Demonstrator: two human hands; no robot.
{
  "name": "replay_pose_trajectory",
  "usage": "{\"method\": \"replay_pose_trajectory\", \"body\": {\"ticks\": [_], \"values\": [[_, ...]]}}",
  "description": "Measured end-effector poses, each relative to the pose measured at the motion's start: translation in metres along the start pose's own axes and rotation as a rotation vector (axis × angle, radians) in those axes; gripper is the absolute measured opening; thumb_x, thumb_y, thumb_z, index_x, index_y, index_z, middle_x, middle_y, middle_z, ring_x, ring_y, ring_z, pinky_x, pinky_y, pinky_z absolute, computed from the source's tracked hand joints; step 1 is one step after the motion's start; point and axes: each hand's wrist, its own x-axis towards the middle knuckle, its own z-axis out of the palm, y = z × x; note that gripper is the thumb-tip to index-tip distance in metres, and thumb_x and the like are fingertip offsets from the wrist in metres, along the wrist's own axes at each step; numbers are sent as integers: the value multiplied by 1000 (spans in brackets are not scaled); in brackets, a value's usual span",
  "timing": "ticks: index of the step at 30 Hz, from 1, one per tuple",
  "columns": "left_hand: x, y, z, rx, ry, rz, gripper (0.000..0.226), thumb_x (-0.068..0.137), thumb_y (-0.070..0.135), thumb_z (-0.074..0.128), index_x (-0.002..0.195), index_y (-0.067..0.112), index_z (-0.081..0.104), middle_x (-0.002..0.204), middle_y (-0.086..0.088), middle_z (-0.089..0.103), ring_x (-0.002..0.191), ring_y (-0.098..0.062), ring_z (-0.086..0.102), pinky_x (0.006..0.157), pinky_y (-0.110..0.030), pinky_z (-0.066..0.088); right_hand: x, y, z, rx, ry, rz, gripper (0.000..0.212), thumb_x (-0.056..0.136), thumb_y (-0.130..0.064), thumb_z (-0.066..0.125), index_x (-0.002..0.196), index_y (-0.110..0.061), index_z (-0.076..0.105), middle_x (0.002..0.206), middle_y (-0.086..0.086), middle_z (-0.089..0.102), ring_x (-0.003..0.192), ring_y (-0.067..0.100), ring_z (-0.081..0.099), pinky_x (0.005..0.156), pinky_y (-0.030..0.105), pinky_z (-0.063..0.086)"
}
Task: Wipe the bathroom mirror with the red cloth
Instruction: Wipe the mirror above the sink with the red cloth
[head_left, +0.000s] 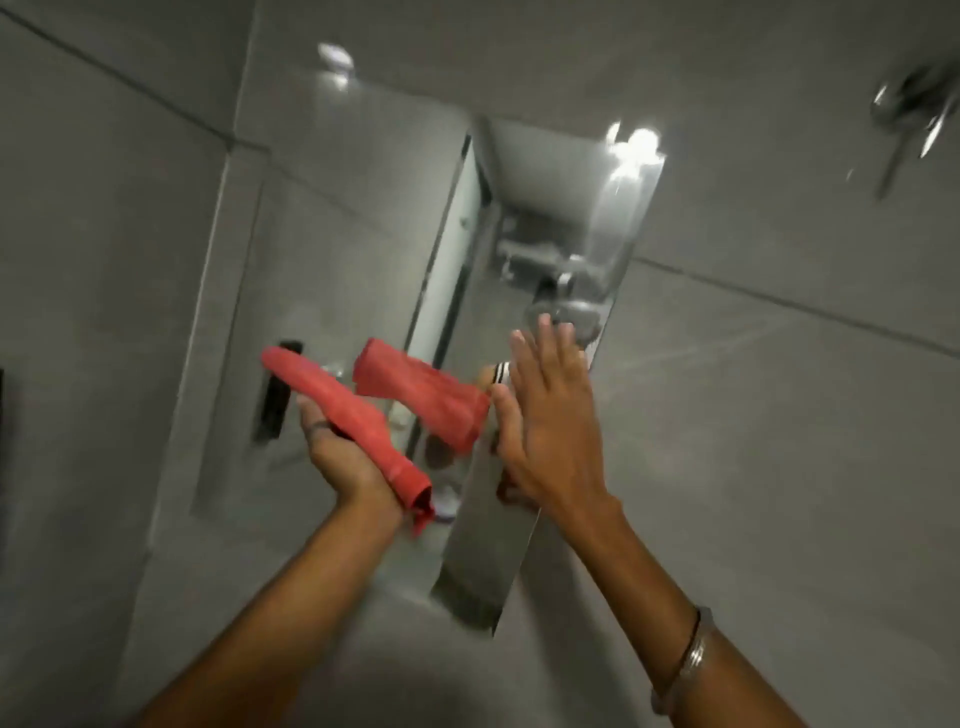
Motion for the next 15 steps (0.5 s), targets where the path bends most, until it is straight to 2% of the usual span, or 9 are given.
{"method": "replay_pose_trajectory", "body": {"ticks": [1, 2, 3, 4, 5, 6, 9, 11, 15], "values": [[17, -3, 11, 50, -10, -2, 61, 112, 49, 19, 124, 21, 73, 113, 7, 81, 123, -9, 66, 105, -24, 54, 14, 15, -4, -81, 69, -39, 64, 106, -48, 29, 162, -18, 27, 174, 8, 9, 162, 27, -1, 130, 54, 13], [34, -8, 26, 157, -34, 29, 61, 111, 55, 22, 144, 23, 62, 140, 2, 69, 136, -12, 59, 118, -31, 46, 28, 28, -12, -152, 119, -19, 64, 106, -48, 28, 163, -19, 25, 174, 8, 8, 162, 27, -2, 131, 53, 11], [52, -13, 43, 409, -73, 151, 61, 110, 59, 22, 159, 29, 42, 163, 3, 47, 152, -11, 41, 129, -34, 30, 48, 46, -23, -203, 177, 3, 64, 106, -47, 28, 163, -19, 23, 174, 8, 6, 162, 28, -2, 131, 53, 10], [67, -18, 63, 654, -144, 296, 62, 110, 60, 20, 165, 34, 22, 173, 9, 24, 160, -5, 17, 133, -33, 13, 68, 66, -38, -255, 186, 37, 64, 106, -46, 28, 164, -19, 19, 174, 9, 4, 162, 28, -4, 131, 53, 9], [85, -25, 80, 920, -215, 447, 63, 110, 56, 17, 167, 32, 9, 177, 11, 5, 159, 0, -3, 133, -33, 2, 85, 84, -49, -282, 215, 75, 65, 107, -46, 27, 165, -20, 15, 175, 9, 0, 161, 28, -7, 131, 54, 8], [98, -35, 86, 1143, -288, 549, 64, 110, 53, 13, 167, 28, 0, 177, 8, -6, 158, -3, -13, 134, -39, -3, 91, 97, -54, -295, 206, 119, 64, 107, -46, 24, 165, -21, 11, 174, 8, -4, 161, 26, -10, 130, 55, 8], [135, -58, 96, 1681, -338, 849, 69, 106, 49, 4, 167, 17, -4, 176, -9, -10, 163, -28, -12, 133, -52, -3, 92, 127, -42, -365, 263, 151, 64, 108, -50, 14, 165, -26, 0, 174, 2, -11, 161, 23, -14, 131, 53, 3], [148, -68, 112, 1745, -321, 988, 72, 105, 49, 5, 168, 14, 1, 176, -13, -5, 163, -34, -4, 133, -53, -1, 98, 139, -38, -386, 327, 137, 64, 107, -51, 12, 165, -27, -1, 175, 0, -9, 162, 22, -11, 130, 49, -1], [150, -77, 160, 1788, -415, 1047, 74, 104, 52, 2, 168, 15, -6, 176, -12, -11, 163, -33, -9, 132, -52, -6, 96, 144, -32, -367, 388, 186, 63, 108, -48, 15, 166, -26, 2, 175, 1, -5, 162, 22, -9, 130, 45, -3]]}}
